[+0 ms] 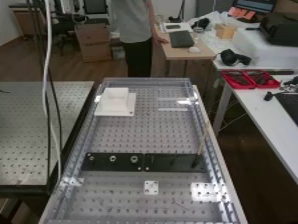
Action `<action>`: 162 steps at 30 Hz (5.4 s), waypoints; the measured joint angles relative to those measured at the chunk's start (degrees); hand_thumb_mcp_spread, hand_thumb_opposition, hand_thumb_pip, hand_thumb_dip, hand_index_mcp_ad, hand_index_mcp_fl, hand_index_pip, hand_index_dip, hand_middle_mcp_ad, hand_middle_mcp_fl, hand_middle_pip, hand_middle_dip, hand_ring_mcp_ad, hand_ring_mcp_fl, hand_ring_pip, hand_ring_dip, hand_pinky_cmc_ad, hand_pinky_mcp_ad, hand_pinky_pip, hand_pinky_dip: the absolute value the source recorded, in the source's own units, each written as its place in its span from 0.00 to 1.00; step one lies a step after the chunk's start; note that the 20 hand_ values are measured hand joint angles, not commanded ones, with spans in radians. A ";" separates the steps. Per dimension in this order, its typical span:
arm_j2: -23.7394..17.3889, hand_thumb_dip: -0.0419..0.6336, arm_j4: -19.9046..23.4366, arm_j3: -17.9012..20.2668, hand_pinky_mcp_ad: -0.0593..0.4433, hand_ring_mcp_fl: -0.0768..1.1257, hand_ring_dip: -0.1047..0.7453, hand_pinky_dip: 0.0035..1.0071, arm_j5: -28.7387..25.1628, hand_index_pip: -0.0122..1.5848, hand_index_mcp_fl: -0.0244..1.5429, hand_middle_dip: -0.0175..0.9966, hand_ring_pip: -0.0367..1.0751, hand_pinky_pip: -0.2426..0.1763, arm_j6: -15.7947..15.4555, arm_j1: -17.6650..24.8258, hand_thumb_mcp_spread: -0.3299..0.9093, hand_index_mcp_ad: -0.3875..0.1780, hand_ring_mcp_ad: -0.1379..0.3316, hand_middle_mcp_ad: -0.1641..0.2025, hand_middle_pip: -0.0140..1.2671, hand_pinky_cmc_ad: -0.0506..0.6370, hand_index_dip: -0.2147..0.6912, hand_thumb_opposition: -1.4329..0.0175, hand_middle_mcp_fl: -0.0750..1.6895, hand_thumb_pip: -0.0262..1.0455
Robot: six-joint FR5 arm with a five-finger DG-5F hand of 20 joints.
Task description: Grab the paper clip and place it in the clear container
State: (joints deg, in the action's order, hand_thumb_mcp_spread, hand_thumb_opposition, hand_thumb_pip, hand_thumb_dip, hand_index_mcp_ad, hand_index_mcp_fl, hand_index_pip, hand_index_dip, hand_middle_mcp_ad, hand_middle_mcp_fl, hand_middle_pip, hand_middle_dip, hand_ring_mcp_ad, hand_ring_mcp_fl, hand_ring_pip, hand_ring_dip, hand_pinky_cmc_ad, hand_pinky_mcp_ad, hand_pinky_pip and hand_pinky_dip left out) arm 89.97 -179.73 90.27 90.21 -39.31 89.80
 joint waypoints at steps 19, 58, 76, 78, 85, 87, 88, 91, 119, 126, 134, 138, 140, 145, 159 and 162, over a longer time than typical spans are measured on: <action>-0.19 0.09 0.38 0.68 0.70 0.07 0.25 0.45 -0.23 0.05 0.03 0.18 0.08 0.36 0.65 -0.05 0.44 0.67 0.62 0.59 0.10 0.57 0.35 0.54 0.04 0.32; 7.15 0.26 21.24 18.06 0.77 0.06 0.27 0.50 -1.69 0.17 0.05 0.20 0.13 0.33 8.98 -9.17 0.47 0.66 0.67 0.64 0.12 0.64 0.25 0.48 0.04 0.58; 20.95 0.39 25.61 13.00 0.76 0.06 0.27 0.48 15.39 0.65 0.07 0.20 0.12 0.32 12.33 -24.45 0.53 0.55 0.67 0.65 0.12 0.64 0.25 0.43 0.04 0.63; 22.40 0.40 26.11 12.24 0.75 0.06 0.27 0.47 16.52 0.67 0.08 0.20 0.12 0.32 12.68 -25.30 0.53 0.54 0.68 0.64 0.12 0.64 0.25 0.43 0.04 0.63; 28.43 0.40 28.20 8.61 0.73 0.06 0.27 0.45 20.41 0.77 0.10 0.20 0.12 0.32 13.92 -27.89 0.56 0.53 0.68 0.65 0.12 0.64 0.25 0.44 0.04 0.63; 29.86 0.40 28.90 7.58 0.74 0.06 0.27 0.43 21.18 0.79 0.10 0.20 0.12 0.32 14.26 -28.39 0.56 0.53 0.68 0.65 0.12 0.64 0.25 0.43 0.04 0.63; 30.77 0.40 29.51 6.90 0.73 0.06 0.27 0.43 21.65 0.80 0.10 0.20 0.12 0.32 14.50 -28.71 0.56 0.52 0.68 0.65 0.12 0.63 0.25 0.42 0.04 0.63; 32.40 0.40 31.38 5.78 0.73 0.06 0.27 0.41 22.37 0.83 0.10 0.20 0.11 0.32 15.06 -29.20 0.56 0.52 0.68 0.65 0.12 0.63 0.25 0.42 0.04 0.63; 37.80 0.44 36.65 4.12 0.70 0.06 0.27 0.35 21.45 0.95 0.18 0.20 0.12 0.33 9.85 -27.80 0.60 0.48 0.61 0.64 0.12 0.60 0.25 0.41 0.04 0.67; 38.70 0.46 36.10 3.56 0.68 0.06 0.27 0.34 22.07 0.97 0.19 0.20 0.12 0.33 8.46 -27.63 0.61 0.47 0.61 0.65 0.12 0.61 0.25 0.41 0.04 0.67; 39.27 0.46 35.80 2.77 0.67 0.06 0.27 0.34 22.99 0.97 0.19 0.20 0.12 0.33 7.80 -27.69 0.62 0.46 0.62 0.65 0.12 0.58 0.25 0.41 0.04 0.67; 39.41 0.46 35.78 2.66 0.67 0.06 0.27 0.34 23.43 0.97 0.20 0.20 0.12 0.33 7.09 -27.79 0.62 0.46 0.60 0.65 0.12 0.57 0.25 0.41 0.04 0.67; 39.41 0.46 36.08 2.71 0.67 0.06 0.27 0.34 23.78 0.97 0.20 0.20 0.12 0.33 6.33 -27.86 0.62 0.46 0.59 0.65 0.12 0.57 0.25 0.41 0.04 0.67; 39.15 0.46 37.24 3.12 0.67 0.06 0.27 0.34 24.79 0.97 0.20 0.20 0.12 0.33 4.80 -28.00 0.62 0.46 0.58 0.65 0.12 0.56 0.25 0.41 0.04 0.67; 38.74 0.45 37.85 3.46 0.67 0.06 0.27 0.34 27.44 0.97 0.20 0.20 0.13 0.36 -1.18 -28.10 0.62 0.44 0.58 0.65 0.12 0.56 0.25 0.41 0.04 0.67; 38.67 0.46 37.88 3.45 0.67 0.06 0.27 0.34 27.76 0.97 0.19 0.20 0.13 0.37 -2.92 -28.14 0.62 0.44 0.58 0.64 0.12 0.56 0.25 0.41 0.04 0.68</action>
State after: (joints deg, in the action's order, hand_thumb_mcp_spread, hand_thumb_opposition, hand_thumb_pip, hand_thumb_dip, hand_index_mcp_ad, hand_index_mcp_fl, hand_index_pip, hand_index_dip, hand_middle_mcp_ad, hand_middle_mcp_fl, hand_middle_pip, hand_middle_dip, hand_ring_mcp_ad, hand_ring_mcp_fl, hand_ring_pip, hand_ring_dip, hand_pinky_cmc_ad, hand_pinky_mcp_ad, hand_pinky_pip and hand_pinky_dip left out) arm 128.65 -141.85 93.72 117.97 -42.23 61.66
